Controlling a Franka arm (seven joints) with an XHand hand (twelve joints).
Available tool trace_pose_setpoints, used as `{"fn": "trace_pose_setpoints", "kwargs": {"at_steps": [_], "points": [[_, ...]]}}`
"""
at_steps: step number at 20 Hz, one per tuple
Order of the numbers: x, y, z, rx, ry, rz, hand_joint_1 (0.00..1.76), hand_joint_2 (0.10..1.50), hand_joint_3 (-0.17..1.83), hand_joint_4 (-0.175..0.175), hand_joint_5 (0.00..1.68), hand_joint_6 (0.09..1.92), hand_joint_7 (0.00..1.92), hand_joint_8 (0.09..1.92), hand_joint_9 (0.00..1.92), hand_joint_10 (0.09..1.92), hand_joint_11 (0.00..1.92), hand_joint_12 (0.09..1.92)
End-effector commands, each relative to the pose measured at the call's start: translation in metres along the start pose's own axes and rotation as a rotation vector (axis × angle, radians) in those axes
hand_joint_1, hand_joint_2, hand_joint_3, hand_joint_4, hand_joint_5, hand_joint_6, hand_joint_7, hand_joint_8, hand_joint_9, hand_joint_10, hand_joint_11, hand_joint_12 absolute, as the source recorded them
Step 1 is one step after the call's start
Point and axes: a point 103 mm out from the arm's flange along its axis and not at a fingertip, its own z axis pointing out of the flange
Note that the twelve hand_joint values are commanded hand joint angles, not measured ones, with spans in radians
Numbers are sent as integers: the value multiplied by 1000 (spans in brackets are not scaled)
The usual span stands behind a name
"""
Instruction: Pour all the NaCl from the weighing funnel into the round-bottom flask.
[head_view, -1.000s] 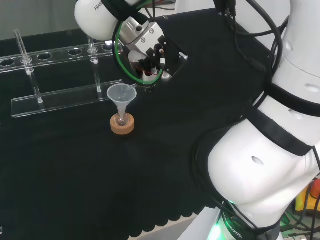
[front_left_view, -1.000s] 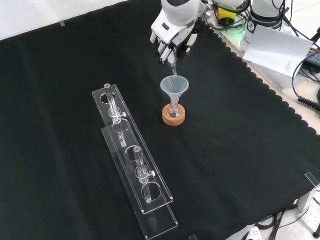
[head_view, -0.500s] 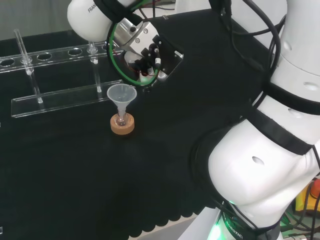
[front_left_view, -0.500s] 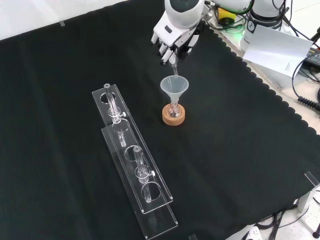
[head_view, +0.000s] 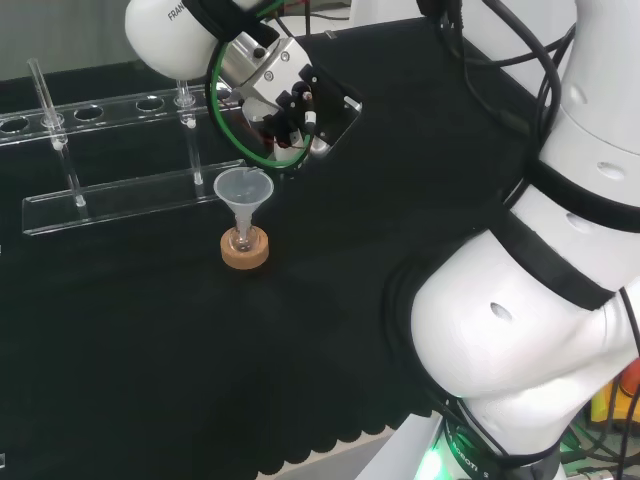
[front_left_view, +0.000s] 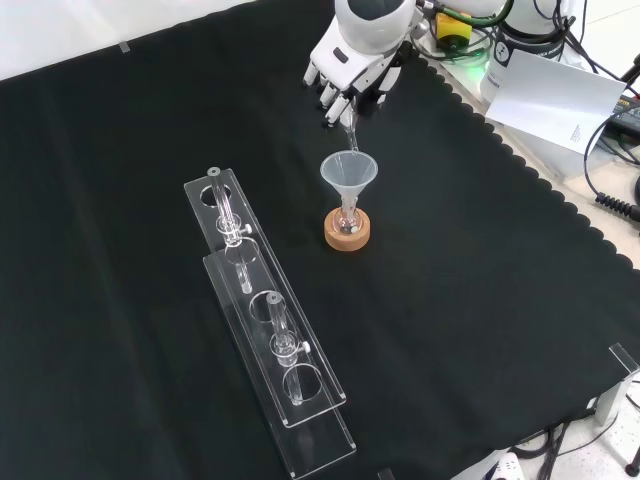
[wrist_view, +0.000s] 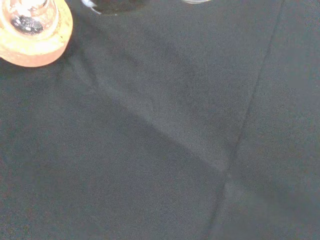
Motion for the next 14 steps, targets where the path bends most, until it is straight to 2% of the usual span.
{"fn": "trace_pose_setpoints", "kwargs": {"at_steps": [1, 10, 14], "points": [[2, 4, 3, 65, -67, 11, 1092, 1114, -175, 146, 1169, 735, 1338, 378, 1466, 87, 1035, 901], [4, 4, 1, 70, -83, 16, 1092, 1114, -175, 148, 1169, 735, 1338, 377, 1467, 87, 1032, 901], [7, 5, 0, 85, -112, 17, 1092, 1114, -175, 148, 1169, 735, 1338, 376, 1467, 87, 1031, 902]]}}
